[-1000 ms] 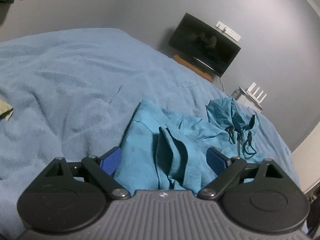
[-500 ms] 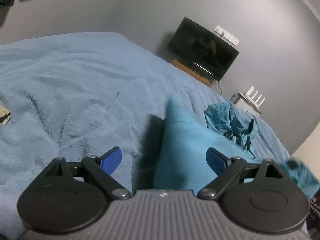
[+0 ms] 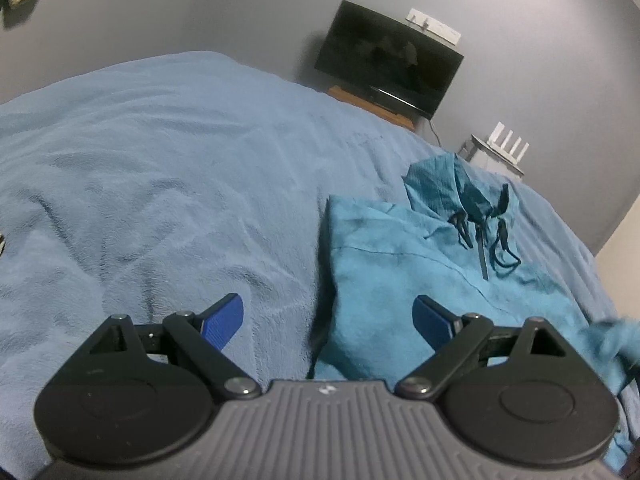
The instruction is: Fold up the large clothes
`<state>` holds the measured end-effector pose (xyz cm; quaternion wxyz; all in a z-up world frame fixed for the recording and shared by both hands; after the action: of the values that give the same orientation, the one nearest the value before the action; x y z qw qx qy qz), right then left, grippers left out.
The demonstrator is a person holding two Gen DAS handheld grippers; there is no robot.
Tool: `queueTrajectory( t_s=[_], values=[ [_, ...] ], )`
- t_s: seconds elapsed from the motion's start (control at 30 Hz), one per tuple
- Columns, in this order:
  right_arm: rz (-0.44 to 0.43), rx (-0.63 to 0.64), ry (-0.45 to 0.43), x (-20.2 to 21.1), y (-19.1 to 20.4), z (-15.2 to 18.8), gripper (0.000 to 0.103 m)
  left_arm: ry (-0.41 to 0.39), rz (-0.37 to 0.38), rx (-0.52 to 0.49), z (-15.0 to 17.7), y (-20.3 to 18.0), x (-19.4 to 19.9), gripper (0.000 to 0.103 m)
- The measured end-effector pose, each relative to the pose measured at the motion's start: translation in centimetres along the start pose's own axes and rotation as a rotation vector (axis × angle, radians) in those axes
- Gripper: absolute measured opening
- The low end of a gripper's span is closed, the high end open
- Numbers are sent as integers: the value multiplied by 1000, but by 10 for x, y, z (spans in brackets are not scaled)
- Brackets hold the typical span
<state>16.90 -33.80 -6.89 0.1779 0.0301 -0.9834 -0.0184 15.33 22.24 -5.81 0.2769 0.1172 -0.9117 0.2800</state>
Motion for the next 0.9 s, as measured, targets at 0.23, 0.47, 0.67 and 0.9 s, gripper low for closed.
queueTrajectory(
  t_s=[0.23, 0.47, 0.67, 0.9],
  values=[
    [-160, 54, -290, 51, 31, -103, 2, 15, 0, -19, 2, -3, -8, 91],
    [-268, 109, -442, 94, 63, -180, 2, 16, 8, -21, 2, -3, -8, 91],
    [-164, 76, -310, 52, 31, -142, 2, 18, 10, -29, 3, -5, -7, 91],
    [-11, -82, 104, -69, -44, -8, 3, 33, 4, -51, 7, -8, -10, 91]
  ],
)
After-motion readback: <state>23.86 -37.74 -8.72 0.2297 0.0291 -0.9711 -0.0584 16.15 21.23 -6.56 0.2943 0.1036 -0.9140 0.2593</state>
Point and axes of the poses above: each gripper's, at about its wrist camera, not at the fingertips, and x roughly against the way its jaws point, y to its left, z to its underside, the point moved 9 cm from there along -x, roughly the way its jaws point, and after that the axes turned 7 degrees about x, right-handed, at the moved point
